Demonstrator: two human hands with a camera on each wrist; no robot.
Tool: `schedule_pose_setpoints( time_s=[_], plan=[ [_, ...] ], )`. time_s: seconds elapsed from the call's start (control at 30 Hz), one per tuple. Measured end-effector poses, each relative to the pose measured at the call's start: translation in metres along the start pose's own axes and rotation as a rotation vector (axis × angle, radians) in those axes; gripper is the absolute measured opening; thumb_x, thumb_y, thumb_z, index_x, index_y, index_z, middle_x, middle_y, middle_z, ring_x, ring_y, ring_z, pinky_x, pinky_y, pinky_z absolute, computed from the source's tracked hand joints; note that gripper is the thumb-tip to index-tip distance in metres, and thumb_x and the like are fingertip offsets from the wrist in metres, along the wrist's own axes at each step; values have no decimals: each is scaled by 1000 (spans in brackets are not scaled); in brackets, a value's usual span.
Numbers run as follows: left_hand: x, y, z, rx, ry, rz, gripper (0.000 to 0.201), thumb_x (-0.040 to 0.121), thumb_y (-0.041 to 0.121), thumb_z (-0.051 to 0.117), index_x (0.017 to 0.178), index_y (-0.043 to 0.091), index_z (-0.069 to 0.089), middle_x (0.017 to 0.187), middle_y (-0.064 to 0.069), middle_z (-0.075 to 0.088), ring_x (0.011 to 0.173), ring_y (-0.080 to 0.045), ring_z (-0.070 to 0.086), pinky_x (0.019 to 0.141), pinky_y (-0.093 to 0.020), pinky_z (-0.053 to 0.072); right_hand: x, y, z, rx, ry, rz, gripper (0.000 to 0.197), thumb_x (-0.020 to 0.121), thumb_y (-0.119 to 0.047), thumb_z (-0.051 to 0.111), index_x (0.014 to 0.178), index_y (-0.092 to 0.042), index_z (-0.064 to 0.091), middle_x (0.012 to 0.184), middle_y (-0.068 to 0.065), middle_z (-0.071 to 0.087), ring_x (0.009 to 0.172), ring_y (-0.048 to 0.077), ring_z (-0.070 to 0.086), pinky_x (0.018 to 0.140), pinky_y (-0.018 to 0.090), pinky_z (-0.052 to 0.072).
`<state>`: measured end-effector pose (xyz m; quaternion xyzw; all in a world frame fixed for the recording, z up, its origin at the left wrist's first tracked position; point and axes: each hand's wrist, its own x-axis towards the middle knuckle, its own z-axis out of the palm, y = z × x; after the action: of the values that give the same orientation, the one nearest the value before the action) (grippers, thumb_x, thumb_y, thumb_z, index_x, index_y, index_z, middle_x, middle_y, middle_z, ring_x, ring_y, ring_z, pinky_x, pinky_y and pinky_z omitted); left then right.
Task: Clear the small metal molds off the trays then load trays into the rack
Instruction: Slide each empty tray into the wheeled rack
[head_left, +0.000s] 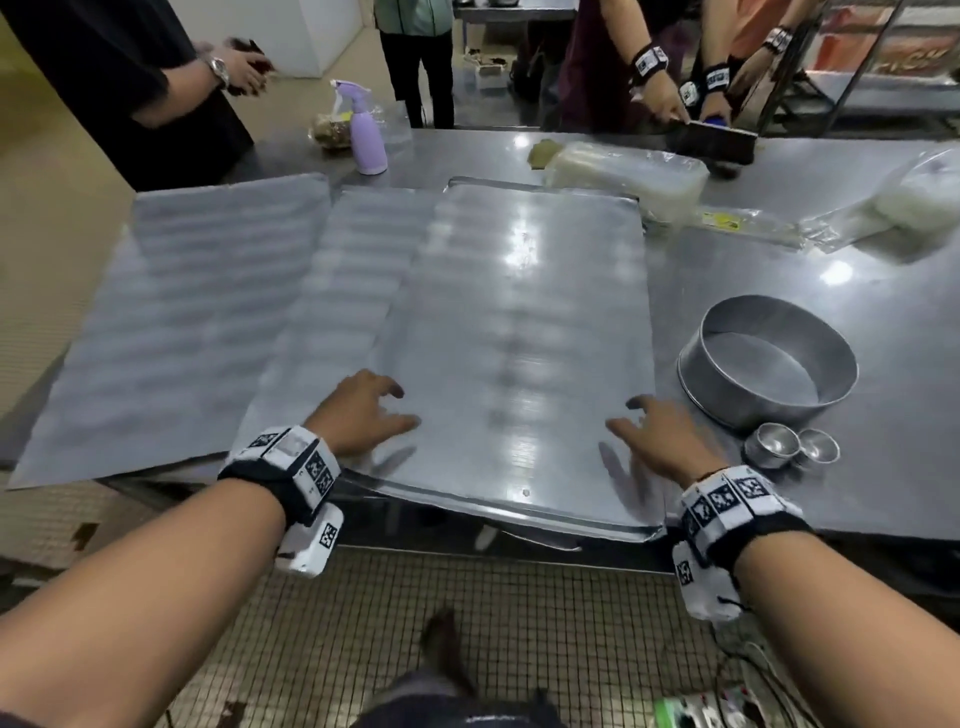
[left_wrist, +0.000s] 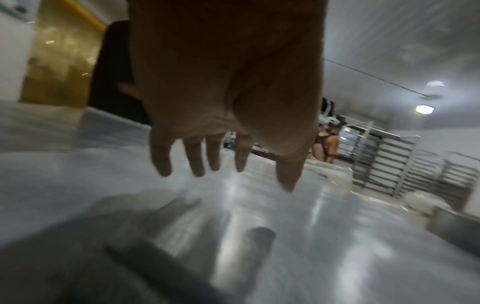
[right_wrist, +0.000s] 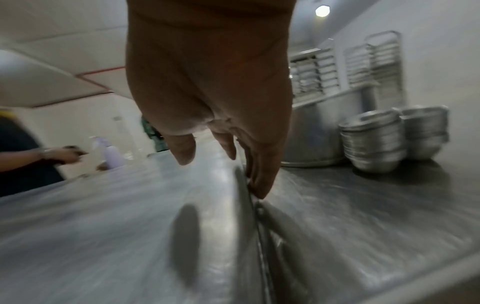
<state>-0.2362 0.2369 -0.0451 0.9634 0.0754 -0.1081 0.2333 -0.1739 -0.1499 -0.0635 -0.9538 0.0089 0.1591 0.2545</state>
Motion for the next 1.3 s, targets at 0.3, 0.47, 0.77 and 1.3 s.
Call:
schedule_pose_setpoints(
  time_s=[0.3, 0.47, 0.77, 1.3],
  plan=[
    [-67, -6, 54, 127, -87, 199, 35, 77, 53, 78, 104, 31, 71, 103, 9, 59, 99, -15, 58, 90, -40, 49, -81, -4, 54, -214, -241, -450, 43, 72, -64, 75, 104, -36, 64, 94, -16, 55, 86, 2, 51, 75, 24, 46],
    [-70, -10, 63, -24, 27, 200, 24, 77, 43, 82, 94, 27, 74, 97, 9, 62, 93, -15, 58, 87, -42, 52, -80, -1, 64, -136, -162, -409, 20, 82, -47, 74, 96, -36, 66, 93, -15, 59, 84, 2, 53, 77, 28, 50],
    [-63, -19, 66, -65, -13, 232, 21, 77, 49, 80, 80, 37, 64, 89, 13, 60, 88, -8, 56, 82, -39, 52, -86, -5, 67, -121, -109, -365, 15, 82, -51, 72, 82, -38, 64, 87, -16, 60, 80, 2, 56, 74, 27, 50],
    [-20, -68, 21, -131, 129, -232, 88, 76, 57, 68, 150, 17, 42, 144, -16, 48, 133, -37, 45, 110, -49, 40, -57, 24, 65, 399, 224, 322, 53, 88, -44, 68, 130, -15, 54, 125, 7, 64, 107, 27, 60, 90, 36, 48]
  ],
)
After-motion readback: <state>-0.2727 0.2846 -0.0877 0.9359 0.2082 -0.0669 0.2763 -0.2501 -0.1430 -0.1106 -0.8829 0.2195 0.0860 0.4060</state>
